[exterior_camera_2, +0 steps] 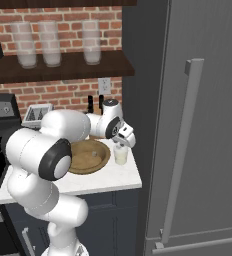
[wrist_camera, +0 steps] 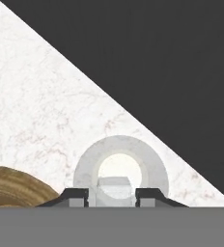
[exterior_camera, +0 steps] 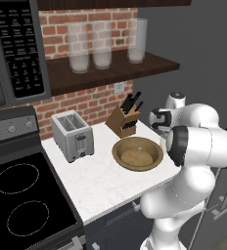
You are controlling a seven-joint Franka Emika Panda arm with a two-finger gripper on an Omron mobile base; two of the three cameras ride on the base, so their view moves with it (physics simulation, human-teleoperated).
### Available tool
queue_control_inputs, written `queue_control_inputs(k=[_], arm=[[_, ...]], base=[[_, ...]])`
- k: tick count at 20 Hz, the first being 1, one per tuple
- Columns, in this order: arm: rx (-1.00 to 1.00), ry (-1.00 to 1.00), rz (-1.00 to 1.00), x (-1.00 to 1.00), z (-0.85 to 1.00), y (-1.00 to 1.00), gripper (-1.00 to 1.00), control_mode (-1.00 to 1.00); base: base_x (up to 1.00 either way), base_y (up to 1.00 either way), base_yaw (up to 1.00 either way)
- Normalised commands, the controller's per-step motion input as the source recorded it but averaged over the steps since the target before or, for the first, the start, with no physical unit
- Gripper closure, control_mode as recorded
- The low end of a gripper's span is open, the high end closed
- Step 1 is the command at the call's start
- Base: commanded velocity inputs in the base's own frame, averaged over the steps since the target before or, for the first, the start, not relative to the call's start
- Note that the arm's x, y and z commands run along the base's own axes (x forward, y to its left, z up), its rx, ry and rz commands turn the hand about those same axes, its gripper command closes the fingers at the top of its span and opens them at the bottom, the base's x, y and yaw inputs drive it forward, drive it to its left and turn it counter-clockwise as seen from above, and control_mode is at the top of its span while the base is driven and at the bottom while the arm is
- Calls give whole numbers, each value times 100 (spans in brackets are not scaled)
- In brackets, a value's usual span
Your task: Grab a lemon wedge from the fridge and one ice cube from the ice bowl, and put them in the glass of lemonade.
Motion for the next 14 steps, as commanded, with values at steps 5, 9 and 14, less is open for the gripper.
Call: queue_control_inputs(k=[5,9,14], arm=[[0,0,0,0,0,0,-100,-100],[0,0,0,0,0,0,-100,-100],[0,0,0,0,0,0,-100,-100]], base=[[0,0,0],[0,0,0],[0,0,0]])
